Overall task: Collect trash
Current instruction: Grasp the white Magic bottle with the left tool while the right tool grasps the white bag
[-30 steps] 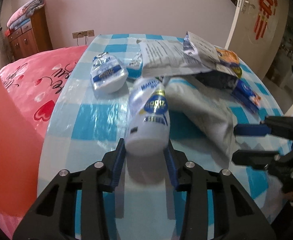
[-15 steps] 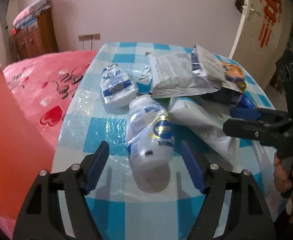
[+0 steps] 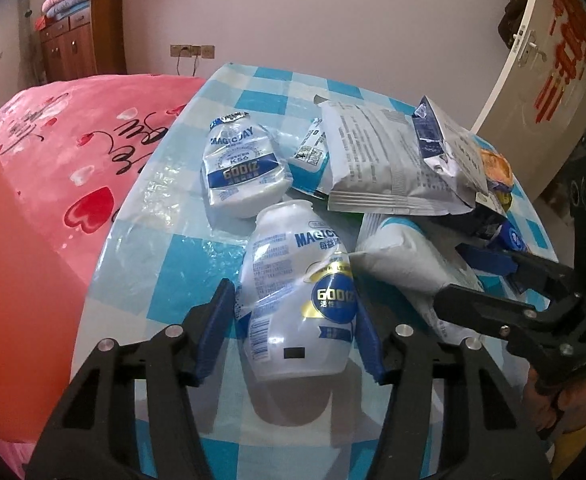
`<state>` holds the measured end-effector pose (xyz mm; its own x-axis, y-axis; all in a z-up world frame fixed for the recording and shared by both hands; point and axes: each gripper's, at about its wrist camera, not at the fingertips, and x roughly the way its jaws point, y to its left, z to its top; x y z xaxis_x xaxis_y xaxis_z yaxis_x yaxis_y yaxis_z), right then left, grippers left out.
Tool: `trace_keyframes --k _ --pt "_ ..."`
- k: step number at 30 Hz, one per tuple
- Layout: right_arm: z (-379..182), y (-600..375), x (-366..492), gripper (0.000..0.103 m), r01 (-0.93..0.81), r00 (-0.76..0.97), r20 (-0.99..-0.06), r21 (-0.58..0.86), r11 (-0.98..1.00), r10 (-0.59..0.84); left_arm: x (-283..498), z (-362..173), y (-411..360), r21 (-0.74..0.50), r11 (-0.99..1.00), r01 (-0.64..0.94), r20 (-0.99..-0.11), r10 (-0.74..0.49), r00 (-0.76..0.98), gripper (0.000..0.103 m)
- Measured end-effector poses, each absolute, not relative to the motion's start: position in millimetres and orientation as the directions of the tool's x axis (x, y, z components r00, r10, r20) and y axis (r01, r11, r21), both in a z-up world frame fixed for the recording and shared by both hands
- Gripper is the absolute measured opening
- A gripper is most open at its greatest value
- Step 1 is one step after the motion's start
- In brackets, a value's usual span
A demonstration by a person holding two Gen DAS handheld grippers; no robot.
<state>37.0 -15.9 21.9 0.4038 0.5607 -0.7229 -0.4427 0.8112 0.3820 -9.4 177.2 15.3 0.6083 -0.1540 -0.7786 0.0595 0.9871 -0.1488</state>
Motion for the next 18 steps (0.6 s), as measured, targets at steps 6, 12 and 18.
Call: trace_keyframes --k 6,12,18 --pt "21.3 -2.8 38.7 0.095 -0.480 0.420 -0.748 0.298 0.825 0.514 -19.4 17.1 184.2 -0.156 0.987 0.035 -0.776 -0.144 0.614 0.057" --pt "18.4 11.8 41.5 0.099 -0.496 0.443 -0.772 0.214 0.842 0.457 -38.4 30.4 192.5 -0.143 0.989 0.035 -0.753 -0.132 0.645 0.057" --pt "16.1 26.7 34.5 0.097 -0.511 0.436 -0.792 0.173 0.842 0.427 -56.6 37.0 196.8 -0.135 0.990 0.037 -0.745 -0.126 0.655 0.057"
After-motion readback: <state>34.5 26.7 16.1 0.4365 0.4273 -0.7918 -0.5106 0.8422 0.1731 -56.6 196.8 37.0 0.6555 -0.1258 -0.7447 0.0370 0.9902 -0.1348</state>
